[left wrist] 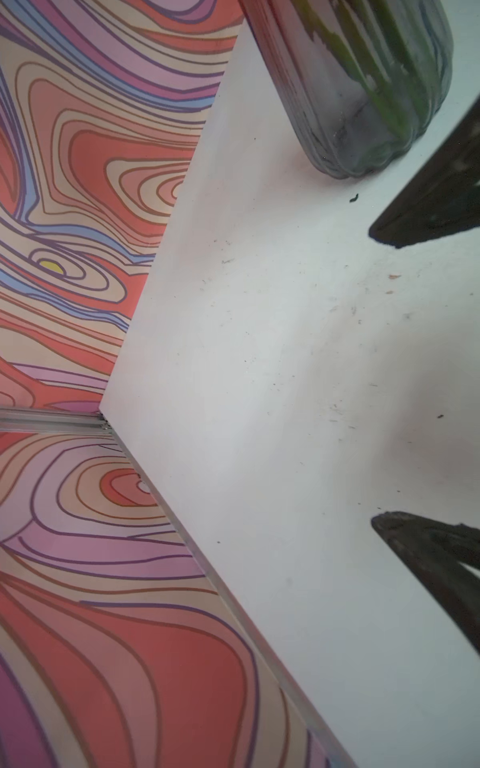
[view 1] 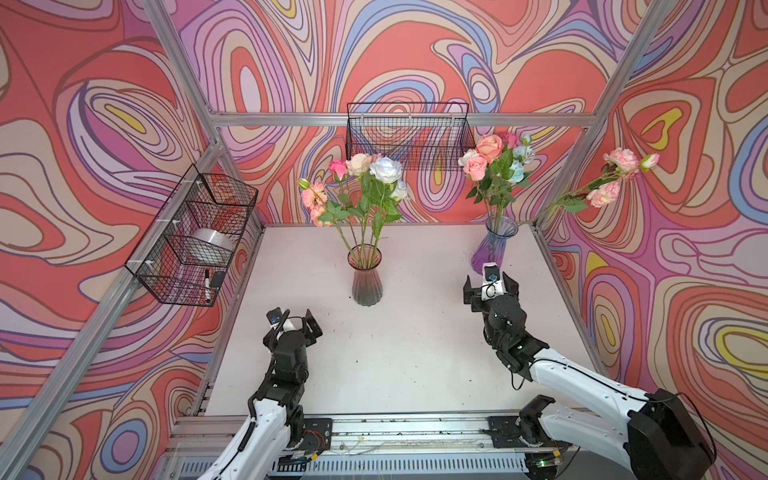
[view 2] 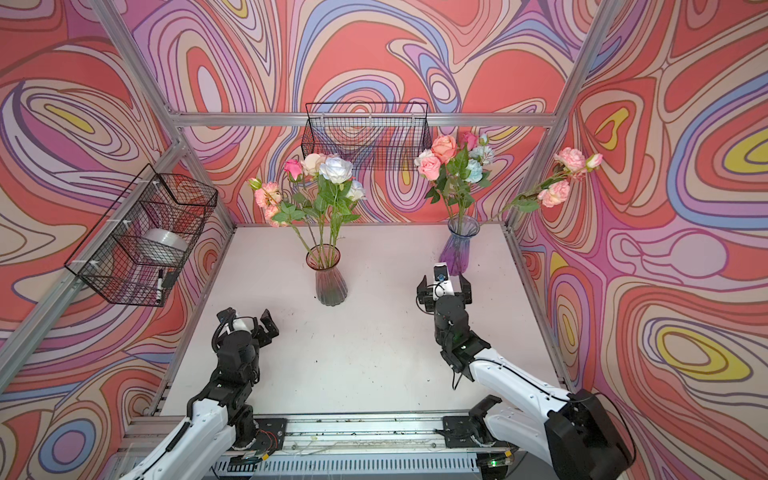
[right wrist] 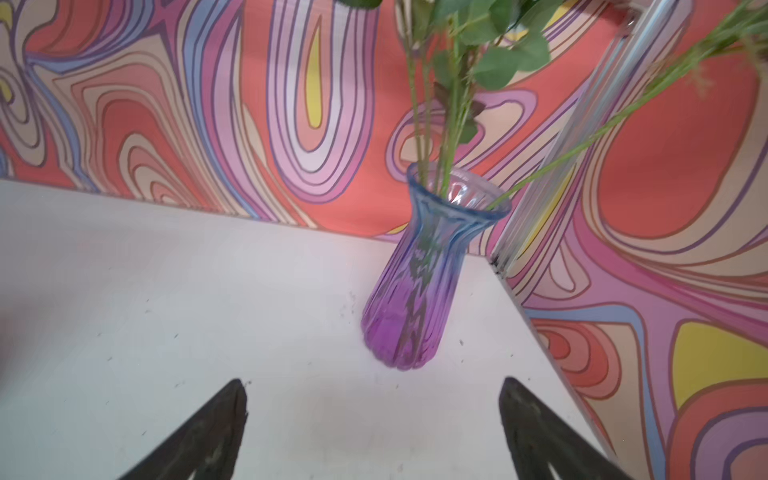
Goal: Arrange the flowers into the vase
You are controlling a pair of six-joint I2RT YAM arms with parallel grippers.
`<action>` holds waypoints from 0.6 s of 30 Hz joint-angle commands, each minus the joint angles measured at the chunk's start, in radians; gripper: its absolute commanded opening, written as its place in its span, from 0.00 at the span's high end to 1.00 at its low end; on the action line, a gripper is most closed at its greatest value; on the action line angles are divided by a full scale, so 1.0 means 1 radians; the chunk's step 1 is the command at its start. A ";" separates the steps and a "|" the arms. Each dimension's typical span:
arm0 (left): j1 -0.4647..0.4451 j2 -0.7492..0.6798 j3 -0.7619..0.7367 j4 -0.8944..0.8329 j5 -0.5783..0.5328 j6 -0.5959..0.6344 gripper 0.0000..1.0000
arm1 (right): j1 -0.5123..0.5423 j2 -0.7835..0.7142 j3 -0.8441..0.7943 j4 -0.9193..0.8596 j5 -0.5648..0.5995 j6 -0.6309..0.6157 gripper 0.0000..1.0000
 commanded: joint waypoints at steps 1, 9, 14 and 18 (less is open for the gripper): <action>0.002 0.144 0.057 0.296 0.004 0.216 0.00 | -0.118 0.013 0.043 0.015 -0.173 0.037 0.02; 0.010 0.604 0.148 0.538 0.101 0.443 0.00 | -0.304 0.177 0.001 0.080 -0.318 -0.037 0.02; 0.151 0.846 0.093 0.858 0.230 0.311 0.00 | -0.404 0.226 -0.027 0.136 -0.481 -0.008 0.02; 0.173 0.845 0.115 0.801 0.275 0.298 0.00 | -0.415 0.273 -0.063 0.258 -0.513 0.033 0.02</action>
